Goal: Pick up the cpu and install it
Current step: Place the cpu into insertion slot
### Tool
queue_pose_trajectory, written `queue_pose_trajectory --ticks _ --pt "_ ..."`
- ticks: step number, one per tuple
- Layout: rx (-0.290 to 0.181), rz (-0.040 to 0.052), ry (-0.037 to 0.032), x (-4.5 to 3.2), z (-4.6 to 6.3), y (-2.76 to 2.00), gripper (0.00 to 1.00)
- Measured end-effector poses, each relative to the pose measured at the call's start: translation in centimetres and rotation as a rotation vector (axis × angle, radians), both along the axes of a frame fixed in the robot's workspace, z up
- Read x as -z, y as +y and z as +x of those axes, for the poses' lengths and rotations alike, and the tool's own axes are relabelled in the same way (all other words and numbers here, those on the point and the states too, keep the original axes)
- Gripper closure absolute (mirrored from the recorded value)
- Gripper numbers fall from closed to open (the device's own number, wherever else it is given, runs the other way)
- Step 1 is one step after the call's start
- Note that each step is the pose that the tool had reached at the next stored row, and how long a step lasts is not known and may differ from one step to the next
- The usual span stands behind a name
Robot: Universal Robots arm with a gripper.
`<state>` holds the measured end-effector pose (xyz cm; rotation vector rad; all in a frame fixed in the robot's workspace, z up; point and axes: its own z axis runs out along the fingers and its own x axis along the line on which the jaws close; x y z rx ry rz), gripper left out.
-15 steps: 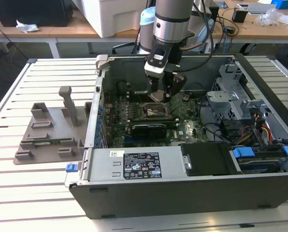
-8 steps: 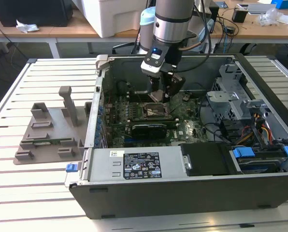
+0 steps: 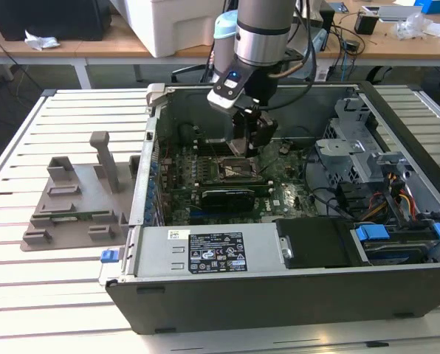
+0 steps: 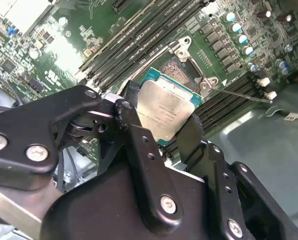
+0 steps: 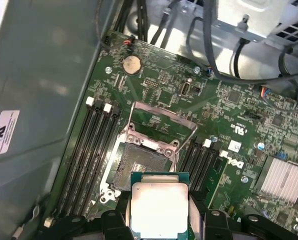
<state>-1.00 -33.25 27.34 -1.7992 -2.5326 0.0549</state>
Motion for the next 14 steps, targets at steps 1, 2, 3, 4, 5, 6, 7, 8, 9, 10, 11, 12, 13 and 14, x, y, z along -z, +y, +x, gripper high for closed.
queue_pose_trajectory --ticks 1,2,3,4,5,6,7,8,9,10,11,12,13,14 --pt "0.013 -0.0004 0.0000 0.00 0.00 0.00 0.45" --pt "0.025 -0.0007 -0.0001 0.01 0.00 0.00 0.45" --pt "0.035 -0.0009 -0.0001 0.01 0.00 0.00 0.45" --pt "0.045 -0.0010 -0.0001 0.02 0.00 0.00 0.45" --pt "0.054 -0.0012 -0.0001 0.02 0.00 0.01 0.45" --pt "0.073 -0.0016 -0.0001 0.02 0.00 0.00 0.45" --pt "0.094 -0.0019 -0.0001 0.02 0.00 0.00 0.45" --pt "0.109 -0.0021 -0.0001 0.02 0.00 0.00 0.45" --pt "0.132 -0.0022 -0.0001 0.03 0.00 0.00 0.45" --pt "0.146 -0.0023 -0.0001 0.03 0.00 0.00 0.45" --pt "0.164 -0.0025 0.0000 0.03 0.00 0.00 0.45" --pt "0.185 -0.0026 -0.0001 0.03 0.00 0.00 0.45" --pt "0.198 -0.0027 0.0000 0.03 0.00 0.00 0.45" --pt "0.208 -0.0029 0.0000 0.03 0.00 0.00 0.45"
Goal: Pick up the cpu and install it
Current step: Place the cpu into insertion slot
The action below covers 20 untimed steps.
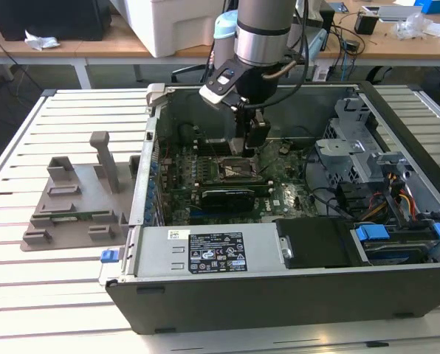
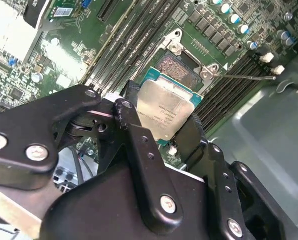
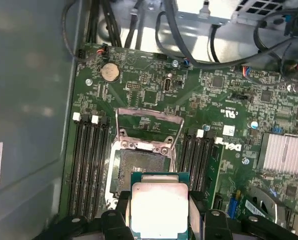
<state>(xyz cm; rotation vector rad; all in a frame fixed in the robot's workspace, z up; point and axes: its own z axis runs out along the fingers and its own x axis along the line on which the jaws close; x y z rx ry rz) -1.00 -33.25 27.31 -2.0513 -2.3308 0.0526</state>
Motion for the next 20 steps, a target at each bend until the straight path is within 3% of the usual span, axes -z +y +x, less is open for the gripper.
queue_pose_trajectory --ticks 9,10,13,20 --pt "0.156 -0.0008 0.0001 0.02 0.00 0.00 0.45" --pt "0.161 -0.0009 0.0001 0.02 0.00 0.00 0.45" --pt "0.112 -0.0007 0.0001 0.02 0.00 0.00 0.45" --pt "0.112 -0.0005 -0.0001 0.13 0.00 0.01 0.45"
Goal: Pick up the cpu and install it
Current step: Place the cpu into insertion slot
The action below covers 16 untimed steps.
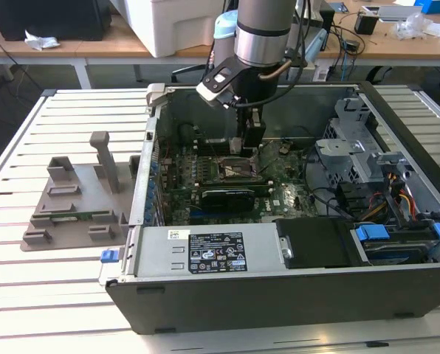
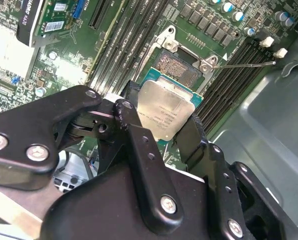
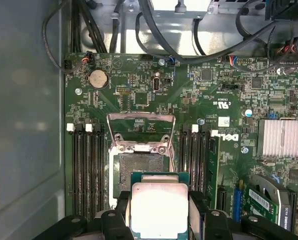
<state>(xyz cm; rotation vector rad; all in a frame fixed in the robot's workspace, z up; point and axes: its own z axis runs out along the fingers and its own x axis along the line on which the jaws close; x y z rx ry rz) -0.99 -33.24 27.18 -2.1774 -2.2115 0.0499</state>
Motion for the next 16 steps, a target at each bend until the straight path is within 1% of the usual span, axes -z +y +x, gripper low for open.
queue_pose_trajectory --ticks 3,6,8,10,14,16 --pt "0.000 -0.0003 0.0001 0.22 0.0 0.01 0.45" --pt "-0.002 -0.0003 0.0001 0.55 0.0 0.22 0.45" --pt "-0.004 -0.0002 0.0001 0.87 0.0 0.48 0.45" --pt "-0.008 -0.0003 0.0001 1.50 0.0 1.14 0.45" --pt "-0.015 -0.0003 0.0002 2.96 0.0 2.22 0.45" --pt "-0.017 -0.0002 0.0001 3.48 0.0 2.45 0.45"
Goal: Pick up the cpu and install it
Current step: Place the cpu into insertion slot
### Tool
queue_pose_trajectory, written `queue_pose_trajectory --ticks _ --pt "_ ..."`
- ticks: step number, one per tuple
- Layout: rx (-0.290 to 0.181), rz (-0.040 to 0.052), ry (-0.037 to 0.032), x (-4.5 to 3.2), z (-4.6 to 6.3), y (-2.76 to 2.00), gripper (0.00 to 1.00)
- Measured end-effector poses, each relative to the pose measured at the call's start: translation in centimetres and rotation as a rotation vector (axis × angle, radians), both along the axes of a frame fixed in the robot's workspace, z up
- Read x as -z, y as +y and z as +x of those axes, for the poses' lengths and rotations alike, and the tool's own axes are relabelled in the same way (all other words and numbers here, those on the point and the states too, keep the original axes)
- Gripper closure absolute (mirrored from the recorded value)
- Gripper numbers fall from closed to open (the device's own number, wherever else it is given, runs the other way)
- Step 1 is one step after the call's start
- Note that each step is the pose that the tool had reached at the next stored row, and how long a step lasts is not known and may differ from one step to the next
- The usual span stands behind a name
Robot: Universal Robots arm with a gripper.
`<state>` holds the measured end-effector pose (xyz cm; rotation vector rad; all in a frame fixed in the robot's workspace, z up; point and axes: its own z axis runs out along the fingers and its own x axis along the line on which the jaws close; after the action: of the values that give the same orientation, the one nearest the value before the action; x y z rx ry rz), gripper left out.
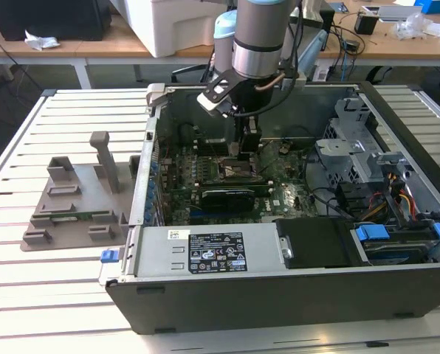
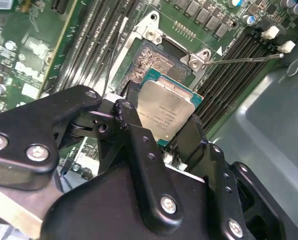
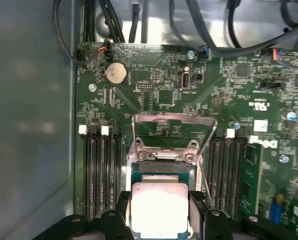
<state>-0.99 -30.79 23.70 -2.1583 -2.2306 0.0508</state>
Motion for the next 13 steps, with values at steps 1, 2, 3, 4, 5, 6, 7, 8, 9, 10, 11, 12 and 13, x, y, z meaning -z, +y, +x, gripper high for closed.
queue_pose_trajectory --ticks 1,2,3,4,5,6,7,8,9,10,11,12,13 --pt "0.000 0.0001 -0.0001 0.43 0.0 0.02 0.45" --pt "0.000 0.0000 0.0000 0.74 0.0 0.02 0.45" --pt "-0.001 -0.0002 0.0000 1.02 0.0 0.02 0.45" --pt "-0.001 -0.0001 0.0000 1.21 0.0 0.02 0.45" --pt "-0.001 0.0000 0.0000 1.40 0.0 0.03 0.45" --pt "-0.001 0.0000 0.0000 1.73 0.0 0.03 0.45" --pt "-0.001 -0.0002 0.0000 1.93 -0.1 0.01 0.45" --pt "-0.001 -0.0006 0.0001 1.99 -0.2 -0.02 0.45" --pt "-0.001 -0.0012 0.0000 2.16 -0.4 -0.06 0.45" --pt "-0.001 -0.0022 0.0000 2.31 -0.6 -0.10 0.45" --pt "0.001 -0.0029 0.0000 2.43 -0.6 -0.13 0.45" --pt "0.005 -0.0039 0.0000 2.63 -0.6 -0.16 0.45" --pt "0.009 -0.0046 0.0001 2.80 -0.6 -0.19 0.45"
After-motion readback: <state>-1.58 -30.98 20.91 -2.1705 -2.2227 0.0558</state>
